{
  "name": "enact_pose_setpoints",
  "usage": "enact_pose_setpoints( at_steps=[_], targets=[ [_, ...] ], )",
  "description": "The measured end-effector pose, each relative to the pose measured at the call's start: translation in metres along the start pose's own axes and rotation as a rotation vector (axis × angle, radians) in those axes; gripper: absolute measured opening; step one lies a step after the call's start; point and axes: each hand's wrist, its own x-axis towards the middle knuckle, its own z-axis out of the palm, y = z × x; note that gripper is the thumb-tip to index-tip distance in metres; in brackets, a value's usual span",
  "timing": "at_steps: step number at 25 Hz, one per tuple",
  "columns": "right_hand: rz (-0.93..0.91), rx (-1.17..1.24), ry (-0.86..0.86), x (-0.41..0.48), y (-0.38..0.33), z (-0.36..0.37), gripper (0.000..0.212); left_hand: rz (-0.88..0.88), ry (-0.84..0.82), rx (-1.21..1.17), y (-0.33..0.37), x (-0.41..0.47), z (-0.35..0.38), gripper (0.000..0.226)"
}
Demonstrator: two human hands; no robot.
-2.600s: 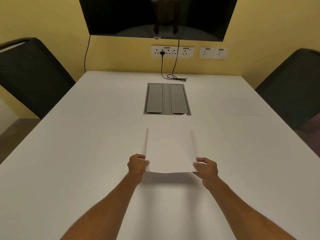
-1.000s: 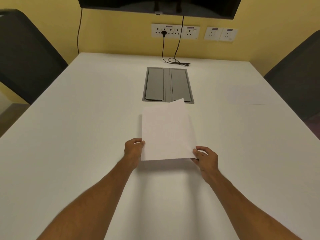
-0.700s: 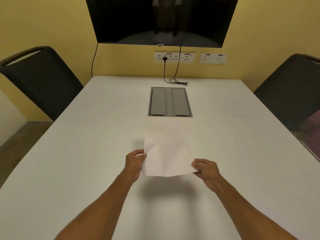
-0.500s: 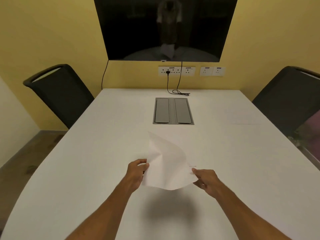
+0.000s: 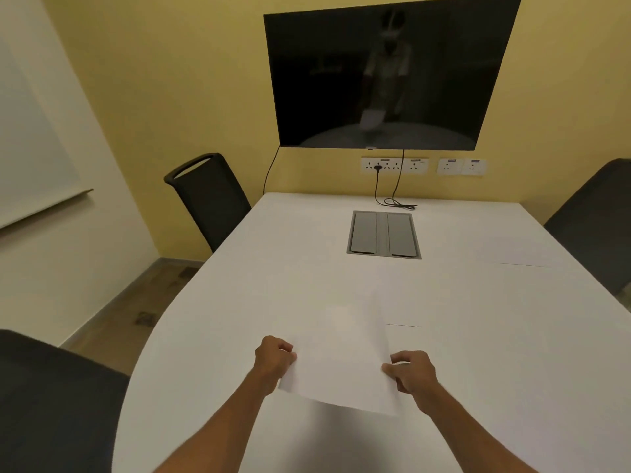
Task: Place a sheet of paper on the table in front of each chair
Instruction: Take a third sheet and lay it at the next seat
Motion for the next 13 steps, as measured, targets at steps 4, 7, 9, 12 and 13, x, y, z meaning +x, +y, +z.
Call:
enact_pose_setpoints(
  at_steps=[4,7,9,12,13],
  targets=[
    [-0.041,0.057,-0.009,-0.041,0.0,0.022,0.012,-0.005,0.035,-0.012,-0.014,-0.03,-0.033,0.018],
    [-0.052,0.17,-0.053,-0.071,-0.006,0.042,0.016,0.017,0.026,-0.074,-0.021,-0.049,-0.073,0.017],
    [-0.059,0.249,-0.084,-0.1,-0.009,0.063,0.016,0.047,0.024,-0.105,-0.03,-0.062,-0.106,0.019],
    [-0.067,0.321,-0.093,-0.151,-0.007,0.098,0.014,0.085,0.03,-0.133,-0.05,-0.08,-0.151,0.02],
    [-0.068,0.34,-0.087,-0.168,-0.004,0.11,0.014,0.095,0.025,-0.142,-0.058,-0.088,-0.166,0.02]
  ],
)
